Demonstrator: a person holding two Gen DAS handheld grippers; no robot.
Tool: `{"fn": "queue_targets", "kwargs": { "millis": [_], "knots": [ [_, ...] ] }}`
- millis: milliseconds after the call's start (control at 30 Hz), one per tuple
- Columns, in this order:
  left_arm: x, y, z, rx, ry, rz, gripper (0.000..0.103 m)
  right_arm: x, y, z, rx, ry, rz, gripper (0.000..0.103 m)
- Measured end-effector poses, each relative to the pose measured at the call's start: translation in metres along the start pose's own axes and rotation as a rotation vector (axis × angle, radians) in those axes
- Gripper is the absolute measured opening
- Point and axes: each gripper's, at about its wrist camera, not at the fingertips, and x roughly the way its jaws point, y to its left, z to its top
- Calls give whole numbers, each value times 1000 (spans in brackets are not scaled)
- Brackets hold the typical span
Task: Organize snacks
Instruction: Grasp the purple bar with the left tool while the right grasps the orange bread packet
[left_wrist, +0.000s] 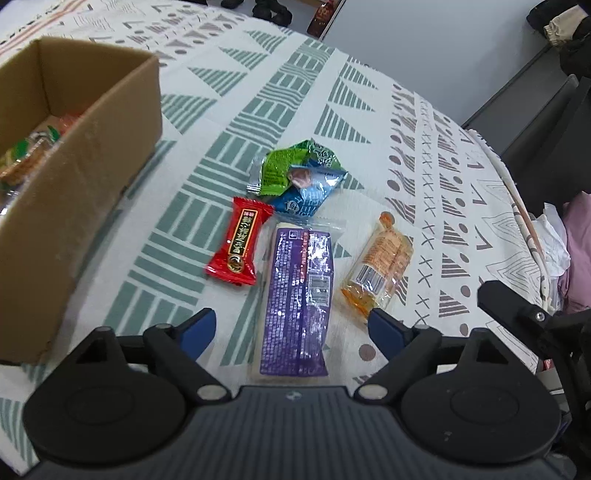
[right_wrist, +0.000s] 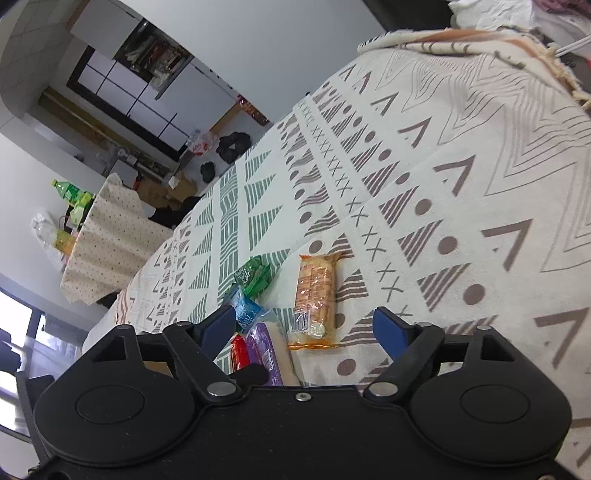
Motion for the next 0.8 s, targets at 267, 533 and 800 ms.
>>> {"fn": "queue_targets", "kwargs": {
  "millis": [267,533,800],
  "knots": [
    [23,1,4,-39,38,9,71,36,4,0,-9,67,-17,69],
    [29,-1,11,-34,50,33,54,67,4,1,-2,93,-51,63],
    [28,4,12,-38,53,28,37,87,6,-7,-35,126,-103,35]
  ]
}}
